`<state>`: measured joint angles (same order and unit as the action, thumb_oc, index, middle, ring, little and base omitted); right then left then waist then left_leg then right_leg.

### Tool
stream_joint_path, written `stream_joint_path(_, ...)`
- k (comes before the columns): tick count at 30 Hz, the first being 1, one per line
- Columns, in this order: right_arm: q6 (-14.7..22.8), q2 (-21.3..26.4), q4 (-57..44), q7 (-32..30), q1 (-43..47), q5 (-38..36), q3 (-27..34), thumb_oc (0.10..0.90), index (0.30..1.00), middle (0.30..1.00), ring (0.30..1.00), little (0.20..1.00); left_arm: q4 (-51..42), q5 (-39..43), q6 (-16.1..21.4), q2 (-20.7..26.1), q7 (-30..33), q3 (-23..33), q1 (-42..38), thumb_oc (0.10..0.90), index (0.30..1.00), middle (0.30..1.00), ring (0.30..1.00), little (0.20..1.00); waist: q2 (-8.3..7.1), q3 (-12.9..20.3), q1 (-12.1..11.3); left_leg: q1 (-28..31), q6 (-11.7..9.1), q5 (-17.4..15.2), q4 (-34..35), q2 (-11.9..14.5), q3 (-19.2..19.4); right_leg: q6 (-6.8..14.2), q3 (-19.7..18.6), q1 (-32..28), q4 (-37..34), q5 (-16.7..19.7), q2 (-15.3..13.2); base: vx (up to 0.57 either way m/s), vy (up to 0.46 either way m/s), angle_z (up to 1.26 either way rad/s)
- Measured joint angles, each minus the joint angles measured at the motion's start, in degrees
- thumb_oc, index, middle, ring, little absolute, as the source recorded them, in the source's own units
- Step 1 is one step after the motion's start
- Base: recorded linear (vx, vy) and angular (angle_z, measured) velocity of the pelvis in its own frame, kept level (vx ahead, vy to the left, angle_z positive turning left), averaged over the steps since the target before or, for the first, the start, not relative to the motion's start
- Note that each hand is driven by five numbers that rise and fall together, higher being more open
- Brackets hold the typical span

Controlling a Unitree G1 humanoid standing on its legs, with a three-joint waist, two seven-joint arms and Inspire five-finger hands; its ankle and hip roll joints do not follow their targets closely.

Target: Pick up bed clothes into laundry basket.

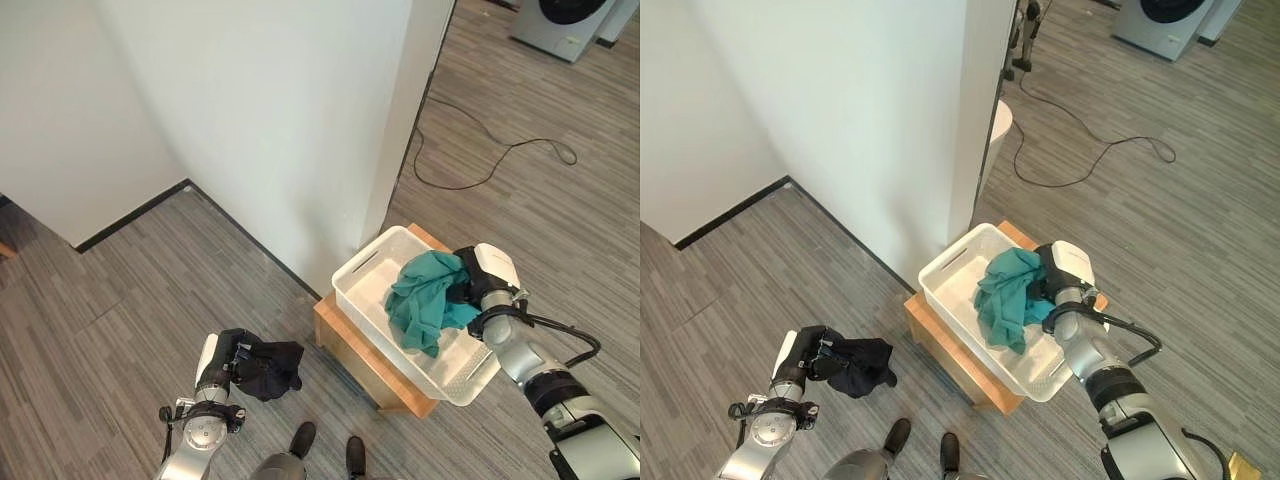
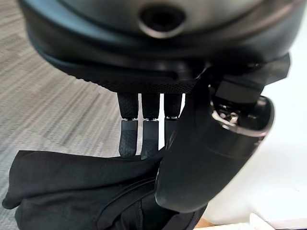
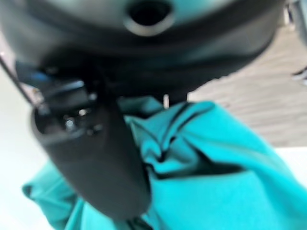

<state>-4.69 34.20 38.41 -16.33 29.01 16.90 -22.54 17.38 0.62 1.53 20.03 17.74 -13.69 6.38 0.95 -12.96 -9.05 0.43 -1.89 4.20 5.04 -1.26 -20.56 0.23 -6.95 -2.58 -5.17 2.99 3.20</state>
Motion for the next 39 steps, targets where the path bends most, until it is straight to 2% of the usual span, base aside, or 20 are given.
stream_joint_path(6,-0.3,0.5,-1.8,0.1,0.9,-0.5,1.4,0.800,0.900,0.900,0.900,0.900,-0.2,0.3,0.0,1.2,0.5,0.9,-2.3,0.400,0.300,0.300,0.300,0.300,0.01,0.0,0.2,0.0,-0.3,0.3,0.0,-0.1,-0.5,0.1,0.4,-0.1,0.0,0.0,-0.2,0.00,-0.012,0.04)
stream_joint_path(9,-0.4,1.6,-11.6,-0.5,-1.8,-2.5,8.1,0.800,0.900,0.900,0.900,0.900,-4.8,-0.7,-0.2,3.6,1.0,3.3,-3.3,0.400,0.300,0.300,0.300,0.300,0.07,0.0,1.4,0.4,-0.3,0.3,0.0,-0.2,-0.3,0.1,0.1,-0.3,0.0,0.0,-0.3,0.01,-0.016,-0.03)
stream_joint_path(11,-0.2,3.8,-13.6,-0.4,-2.0,-2.8,9.3,0.800,0.900,0.900,0.900,0.900,-7.0,-1.3,-0.3,4.7,1.6,3.9,-5.4,0.400,0.300,0.300,0.300,0.300,0.14,0.0,1.8,0.8,-0.3,0.3,0.0,-0.3,-0.3,0.1,0.1,-0.8,0.0,-0.1,-0.4,0.00,0.000,0.00)
stream_joint_path(14,1.0,4.6,-17.0,-1.9,-3.8,-3.9,15.8,0.800,0.900,0.900,0.900,0.900,-15.4,-3.3,-0.7,8.7,3.0,5.3,-10.0,0.400,0.300,0.300,0.300,0.300,0.16,0.0,2.7,0.9,-0.1,0.4,0.0,-0.5,0.0,0.1,-0.2,-0.9,0.0,-0.1,-0.6,-0.01,0.005,-0.04)
stream_joint_path(18,1.0,4.9,-16.5,-2.8,-6.1,-4.4,17.6,0.800,0.900,0.900,0.900,0.900,-24.3,-5.3,-0.1,10.3,4.5,6.9,-17.6,0.400,0.300,0.300,0.300,0.300,0.37,0.2,4.5,1.4,-0.1,0.4,0.0,-0.7,1.4,0.4,-1.4,-0.9,0.0,0.1,-0.9,-0.03,0.015,-0.16)
stream_joint_path(19,1.2,4.8,-15.9,-2.9,-7.9,-4.4,17.7,0.800,0.900,0.900,0.900,0.900,-26.1,-5.3,0.0,10.5,4.5,6.6,-21.7,0.400,0.300,0.300,0.300,0.300,0.49,0.2,5.5,1.6,-0.1,0.4,0.0,-0.8,1.7,0.7,-1.8,-0.8,0.0,0.1,-1.0,0.01,0.033,-0.19)
stream_joint_path(20,1.6,4.4,-14.4,-2.8,-9.3,-4.5,17.9,0.800,0.900,0.900,0.900,0.900,-27.8,-5.4,0.4,10.9,4.6,5.9,-25.1,0.400,0.300,0.300,0.300,0.300,0.62,0.2,5.5,1.9,-0.1,0.4,0.0,-0.9,2.2,0.9,-2.2,-1.2,0.0,0.1,-1.1,0.01,0.032,-0.28)
stream_joint_path(23,0.5,4.9,-9.7,-2.7,-11.6,-3.6,17.5,0.800,0.900,0.900,0.900,0.900,-32.5,-6.5,1.3,10.7,4.5,4.3,-31.0,0.400,0.300,0.300,0.300,0.300,1.47,0.6,8.7,2.6,0.4,0.0,0.0,-1.2,3.0,1.0,-3.5,-1.4,0.0,0.1,-1.5,-0.01,0.033,-0.21)
stream_joint_path(25,0.5,4.9,-4.6,-2.7,-13.1,-2.5,17.4,0.800,0.900,0.900,0.900,0.900,-33.8,-6.5,1.4,10.4,4.5,1.6,-36.2,0.400,0.300,0.300,0.300,0.300,1.53,0.7,9.9,2.9,0.5,0.0,0.0,-1.3,4.1,1.0,-4.3,-1.5,0.0,0.1,-1.6,-0.01,0.031,-0.16)
stream_joint_path(26,1.1,4.9,0.8,-2.8,-13.3,-1.9,16.8,0.800,0.900,0.900,0.900,0.900,-33.1,-6.5,1.3,9.6,4.6,-1.3,-40.8,0.400,0.300,0.300,0.300,0.300,1.53,0.7,10.3,3.1,0.5,0.0,0.0,-1.4,4.3,1.2,-4.4,-1.7,0.0,0.1,-1.7,-0.01,0.030,-0.11)
stream_joint_path(27,-0.3,4.9,9.4,-2.5,-13.1,-1.9,15.5,0.800,0.900,0.900,0.900,0.900,-31.6,-6.5,1.7,7.4,4.5,-5.7,-47.6,0.400,0.300,0.300,0.300,0.300,1.85,0.9,10.6,3.2,0.5,0.0,0.0,-1.6,4.3,1.3,-4.4,-1.8,0.0,0.0,-1.9,-0.01,0.028,-0.09)
stream_joint_path(28,-1.6,4.7,11.9,-2.0,-13.3,-2.0,15.1,0.800,0.900,0.900,0.900,0.900,-31.4,-6.5,2.4,6.8,4.4,-7.2,-49.8,0.400,0.300,0.300,0.300,0.300,2.24,1.0,11.5,3.2,0.5,0.0,0.0,-1.7,4.4,1.4,-4.6,-1.6,0.0,0.0,-2.0,-0.01,0.032,-0.17)
stream_joint_path(29,-2.3,4.7,14.1,-1.5,-14.0,-2.1,13.7,0.800,0.900,0.900,0.900,0.900,-31.4,-6.5,3.2,5.6,4.3,-8.4,-52.0,0.400,0.300,0.300,0.300,0.300,2.92,1.5,13.3,3.2,0.5,0.0,0.0,-1.9,4.4,1.4,-5.2,-1.6,0.0,0.0,-2.2,-0.01,0.031,-0.21)
stream_joint_path(32,-2.1,3.6,17.1,-0.7,-14.7,-2.3,10.5,0.800,0.900,0.900,0.900,0.900,-30.0,-7.7,3.4,3.6,4.4,-9.9,-56.6,0.400,0.300,0.300,0.300,0.300,3.67,1.9,16.4,4.3,0.5,0.0,0.0,-1.9,5.3,1.4,-7.2,-1.9,0.0,0.0,-2.3,-0.01,0.033,-0.40)
stream_joint_path(34,-2.1,2.7,17.7,-0.4,-15.6,-2.6,10.3,0.800,0.900,0.900,0.900,0.900,-26.3,-8.2,3.5,2.5,4.6,-11.3,-60.9,0.400,0.300,0.300,0.300,0.300,4.15,2.3,17.7,4.5,0.5,0.0,0.0,-1.9,5.8,1.5,-7.7,-1.9,0.0,0.1,-2.3,0.00,0.027,-0.19)
stream_joint_path(37,-2.0,0.8,18.4,0.2,-16.2,-4.4,9.3,0.800,0.900,0.900,0.900,0.900,-15.6,-9.9,3.6,2.2,6.0,-14.6,-69.5,0.400,0.300,0.300,0.300,0.300,5.39,3.1,19.9,4.4,0.6,-0.3,0.0,-1.8,6.9,2.1,-9.0,-1.3,0.0,-0.1,-2.1,0.05,0.059,-0.18)
stream_joint_path(38,-1.1,0.3,20.4,0.5,-16.2,-5.0,8.2,0.800,0.900,0.900,0.900,0.900,-6.6,-10.8,3.5,2.2,8.0,-18.5,-74.4,0.400,0.300,0.300,0.300,0.300,7.14,4.2,20.1,4.2,2.2,-1.4,0.0,-1.3,7.9,2.2,-9.4,-0.7,0.0,-0.2,-1.6,0.00,0.047,-0.30)
stream_joint_path(39,-1.2,0.1,21.0,0.9,-16.3,-5.8,8.2,0.800,0.900,0.900,0.900,0.900,-2.7,-11.5,2.9,2.2,8.0,-20.2,-76.6,0.400,0.300,0.300,0.300,0.300,7.42,4.4,20.3,4.1,2.1,-1.5,0.0,-1.3,8.2,2.4,-10.0,-0.4,0.2,-0.2,-1.5,0.00,0.044,-0.35)
